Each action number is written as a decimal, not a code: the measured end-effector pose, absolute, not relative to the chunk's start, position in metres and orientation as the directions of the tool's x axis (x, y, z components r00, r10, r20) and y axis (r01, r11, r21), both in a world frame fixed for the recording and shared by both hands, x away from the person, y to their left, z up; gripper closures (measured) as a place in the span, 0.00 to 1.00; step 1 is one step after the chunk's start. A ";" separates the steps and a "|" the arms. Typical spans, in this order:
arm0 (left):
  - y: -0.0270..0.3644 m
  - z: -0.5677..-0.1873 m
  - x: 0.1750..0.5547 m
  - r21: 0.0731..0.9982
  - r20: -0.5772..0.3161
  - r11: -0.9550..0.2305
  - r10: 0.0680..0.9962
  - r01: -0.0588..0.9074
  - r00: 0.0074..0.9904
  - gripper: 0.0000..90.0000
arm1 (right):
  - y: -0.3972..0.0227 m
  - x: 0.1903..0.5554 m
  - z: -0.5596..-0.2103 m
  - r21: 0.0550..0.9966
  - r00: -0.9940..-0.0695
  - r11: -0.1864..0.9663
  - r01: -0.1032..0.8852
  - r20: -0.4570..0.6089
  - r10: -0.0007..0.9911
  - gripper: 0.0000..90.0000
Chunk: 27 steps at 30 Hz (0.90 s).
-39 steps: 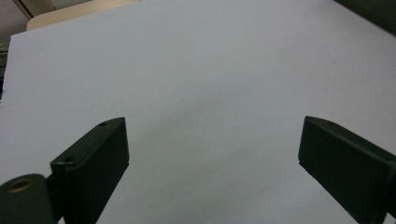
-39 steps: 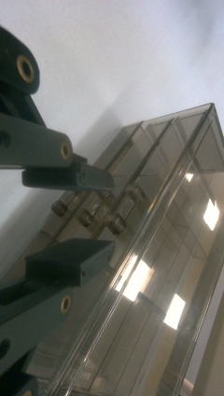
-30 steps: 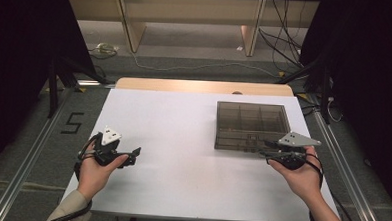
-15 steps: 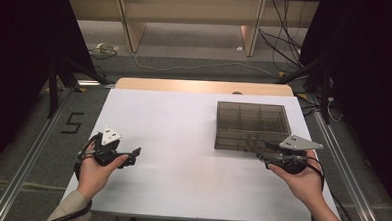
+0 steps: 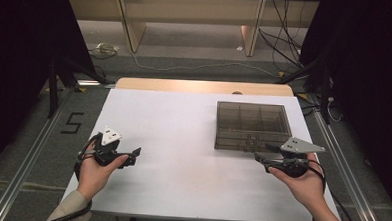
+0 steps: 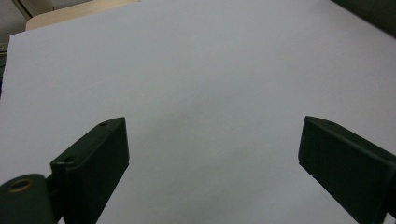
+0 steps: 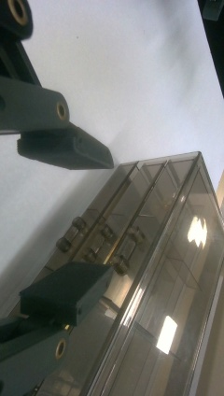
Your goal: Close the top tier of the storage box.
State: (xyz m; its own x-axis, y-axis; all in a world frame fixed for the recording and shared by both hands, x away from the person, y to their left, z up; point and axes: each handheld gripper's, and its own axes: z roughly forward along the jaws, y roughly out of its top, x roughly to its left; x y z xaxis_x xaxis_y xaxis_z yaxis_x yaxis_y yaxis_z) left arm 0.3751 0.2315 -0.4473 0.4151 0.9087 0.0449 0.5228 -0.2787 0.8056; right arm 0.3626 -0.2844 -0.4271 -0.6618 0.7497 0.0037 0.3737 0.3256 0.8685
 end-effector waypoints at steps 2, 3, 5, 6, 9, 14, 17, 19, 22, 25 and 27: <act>0.231 -0.447 0.375 0.806 0.045 -0.279 0.908 0.522 0.416 0.09 | -0.284 0.361 -0.427 0.870 -0.664 0.323 0.372 0.006 0.748 0.46; 0.231 -0.447 0.375 0.806 0.044 -0.279 0.908 0.523 0.416 0.09 | -0.284 0.361 -0.427 0.871 -0.665 0.323 0.371 0.006 0.747 0.45; 0.231 -0.447 0.375 0.806 0.044 -0.279 0.907 0.522 0.418 0.09 | -0.285 0.360 -0.427 0.871 -0.664 0.322 0.371 0.006 0.748 0.43; 0.231 -0.447 0.375 0.806 0.044 -0.279 0.907 0.522 0.418 0.09 | -0.285 0.359 -0.427 0.872 -0.665 0.321 0.369 0.007 0.747 0.43; 0.231 -0.448 0.375 0.806 0.040 -0.277 0.907 0.523 0.419 0.09 | -0.285 0.358 -0.427 0.873 -0.667 0.320 0.368 0.008 0.745 0.41; 0.231 -0.447 0.375 0.806 0.038 -0.278 0.906 0.523 0.422 0.09 | -0.288 0.355 -0.427 0.876 -0.667 0.314 0.367 0.012 0.745 0.39; 0.231 -0.447 0.375 0.806 0.037 -0.278 0.905 0.523 0.424 0.09 | -0.289 0.352 -0.427 0.877 -0.667 0.311 0.366 0.014 0.745 0.38; 0.231 -0.447 0.375 0.806 0.036 -0.277 0.905 0.523 0.424 0.09 | -0.290 0.350 -0.427 0.876 -0.667 0.314 0.367 0.012 0.745 0.38; 0.231 -0.448 0.375 0.807 0.031 -0.272 0.906 0.524 0.421 0.09 | -0.291 0.348 -0.427 0.879 -0.669 0.310 0.363 0.015 0.743 0.37; 0.231 -0.448 0.375 0.806 0.032 -0.273 0.906 0.525 0.422 0.09 | -0.293 0.346 -0.428 0.879 -0.670 0.312 0.361 0.012 0.742 0.37; 0.231 -0.448 0.375 0.806 0.032 -0.274 0.905 0.525 0.423 0.09 | -0.293 0.344 -0.428 0.878 -0.671 0.314 0.362 0.011 0.741 0.37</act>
State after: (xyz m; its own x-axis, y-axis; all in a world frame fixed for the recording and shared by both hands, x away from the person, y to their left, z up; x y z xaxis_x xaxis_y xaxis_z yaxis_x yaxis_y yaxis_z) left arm 0.3749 0.2310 -0.4482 0.4232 0.9055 0.0324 0.5251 -0.2742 0.8057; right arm 0.3440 -0.2933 -0.4280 -0.6710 0.7414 0.0114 0.3618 0.3139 0.8778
